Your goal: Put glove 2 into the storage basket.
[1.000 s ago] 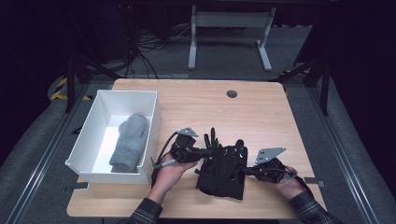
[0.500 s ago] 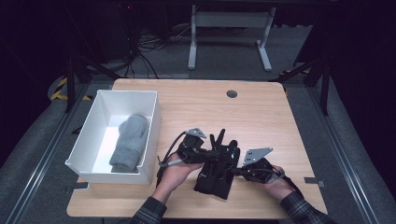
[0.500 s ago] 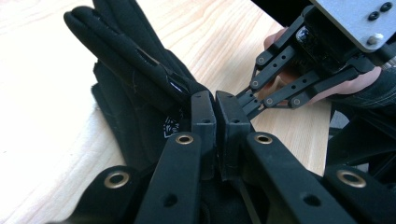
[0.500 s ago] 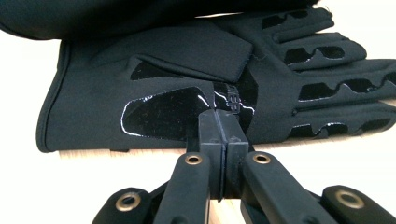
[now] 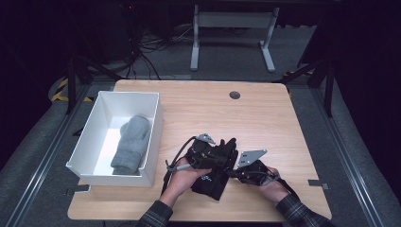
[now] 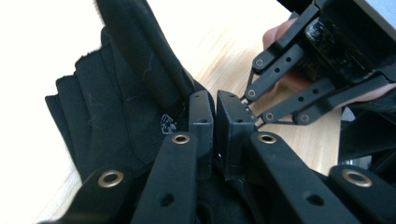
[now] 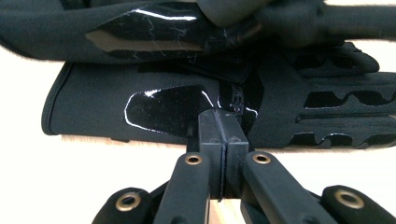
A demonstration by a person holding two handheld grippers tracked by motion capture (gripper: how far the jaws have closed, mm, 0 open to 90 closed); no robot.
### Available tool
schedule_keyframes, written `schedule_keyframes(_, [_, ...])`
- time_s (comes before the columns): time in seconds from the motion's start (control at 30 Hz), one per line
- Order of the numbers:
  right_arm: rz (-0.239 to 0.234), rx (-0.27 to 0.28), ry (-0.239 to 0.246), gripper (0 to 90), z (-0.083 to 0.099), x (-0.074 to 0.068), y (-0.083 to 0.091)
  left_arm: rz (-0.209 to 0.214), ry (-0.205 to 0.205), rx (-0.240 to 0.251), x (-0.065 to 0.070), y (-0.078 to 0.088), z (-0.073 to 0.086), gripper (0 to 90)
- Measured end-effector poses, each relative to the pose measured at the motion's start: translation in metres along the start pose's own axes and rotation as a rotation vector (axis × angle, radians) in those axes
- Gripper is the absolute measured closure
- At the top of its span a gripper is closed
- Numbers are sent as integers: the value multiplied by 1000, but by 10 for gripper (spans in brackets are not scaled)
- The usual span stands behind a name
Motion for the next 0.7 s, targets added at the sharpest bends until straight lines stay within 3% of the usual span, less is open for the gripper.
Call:
schedule_keyframes(0.23, [14,10,-17,900,4,5,9,-33,5,19,1,-2,-2,713])
schedule_keyframes(0.37, [40,19,-49,900,14,15,23,-85,7,20,-4,4,1,697])
schedule_keyframes(0.5, [55,27,-85,775,25,22,34,-156,-3,-3,-10,7,9,539])
schedule_keyframes(0.63, [83,24,-108,594,35,29,39,-203,-7,-37,-16,7,16,385])
schedule_keyframes(0.7, [101,27,-119,544,39,33,41,-223,-6,-50,-17,4,19,305])
Point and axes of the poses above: each handheld gripper's, and its own axes: y roughly backward along the jaws, z roughly out of its underside, x roughly to its right, the point moved 4 cm from there along -y, roughly forward along the jaws, and after that the axes turned 5 degrees about -x, right-handed, at the moved point
